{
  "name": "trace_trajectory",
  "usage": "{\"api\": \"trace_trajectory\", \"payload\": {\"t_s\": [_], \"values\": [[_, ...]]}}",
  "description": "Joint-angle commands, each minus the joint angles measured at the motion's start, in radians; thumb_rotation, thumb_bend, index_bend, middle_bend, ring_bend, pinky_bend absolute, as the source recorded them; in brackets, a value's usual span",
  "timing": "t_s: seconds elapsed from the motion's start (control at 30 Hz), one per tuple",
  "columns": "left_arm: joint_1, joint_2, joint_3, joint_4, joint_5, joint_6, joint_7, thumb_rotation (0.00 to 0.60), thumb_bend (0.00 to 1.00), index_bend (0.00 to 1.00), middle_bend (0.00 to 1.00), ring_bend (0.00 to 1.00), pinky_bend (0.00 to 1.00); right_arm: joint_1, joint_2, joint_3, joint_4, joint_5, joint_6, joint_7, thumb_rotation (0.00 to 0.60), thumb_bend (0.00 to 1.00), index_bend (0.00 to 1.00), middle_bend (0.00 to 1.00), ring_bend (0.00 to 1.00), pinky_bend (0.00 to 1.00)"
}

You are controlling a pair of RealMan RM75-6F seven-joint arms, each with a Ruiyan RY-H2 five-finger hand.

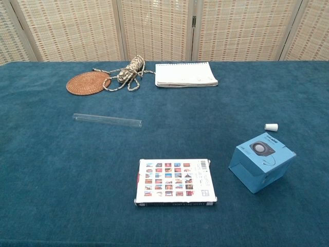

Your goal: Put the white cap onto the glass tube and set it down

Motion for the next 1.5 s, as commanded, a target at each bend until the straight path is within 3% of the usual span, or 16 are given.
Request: {"api": "trace_trajectory", "payload": {"t_s": [0.03,0.37,0.63,0.8,1.0,1.33,1.5], "values": [[0.001,0.0,0.0,0.0,-0.001,0.0,-0.002,0.6,0.39,0.15,0.12,0.09,0.04,0.0,0.0,0.0,0.0,0.0,0.0,0.001,0.6,0.32,0.16,0.22,0.02,0.07],[-0.006,0.009,-0.003,-0.003,0.009,-0.002,-0.005,0.6,0.39,0.15,0.12,0.1,0.05,-0.004,0.002,0.0,-0.003,-0.01,0.015,0.001,0.6,0.32,0.16,0.22,0.02,0.07],[-0.097,0.028,-0.064,0.008,0.044,-0.056,-0.066,0.6,0.39,0.21,0.16,0.18,0.07,0.0,0.011,0.005,-0.028,-0.021,0.021,-0.021,0.6,0.33,0.16,0.25,0.04,0.07],[-0.204,0.012,-0.118,0.03,0.049,-0.151,-0.131,0.6,0.39,0.26,0.3,0.3,0.21,0.012,0.023,0.002,-0.047,-0.028,0.003,-0.034,0.6,0.33,0.16,0.25,0.04,0.07],[-0.351,-0.039,-0.175,0.069,-0.005,-0.312,-0.09,0.6,0.39,0.3,0.49,0.46,0.43,0.014,0.039,-0.001,-0.071,-0.034,-0.001,-0.05,0.6,0.33,0.16,0.25,0.04,0.07],[-0.556,-0.139,-0.2,0.166,-0.167,-0.586,0.066,0.6,0.36,0.29,0.65,0.63,0.78,0.02,0.05,-0.005,-0.087,-0.031,-0.016,-0.06,0.6,0.33,0.16,0.25,0.04,0.07],[-0.635,-0.207,-0.19,0.243,-0.22,-0.671,0.118,0.6,0.35,0.3,0.74,0.74,0.89,0.027,0.052,-0.005,-0.089,-0.025,-0.033,-0.057,0.6,0.33,0.16,0.25,0.04,0.07]]}}
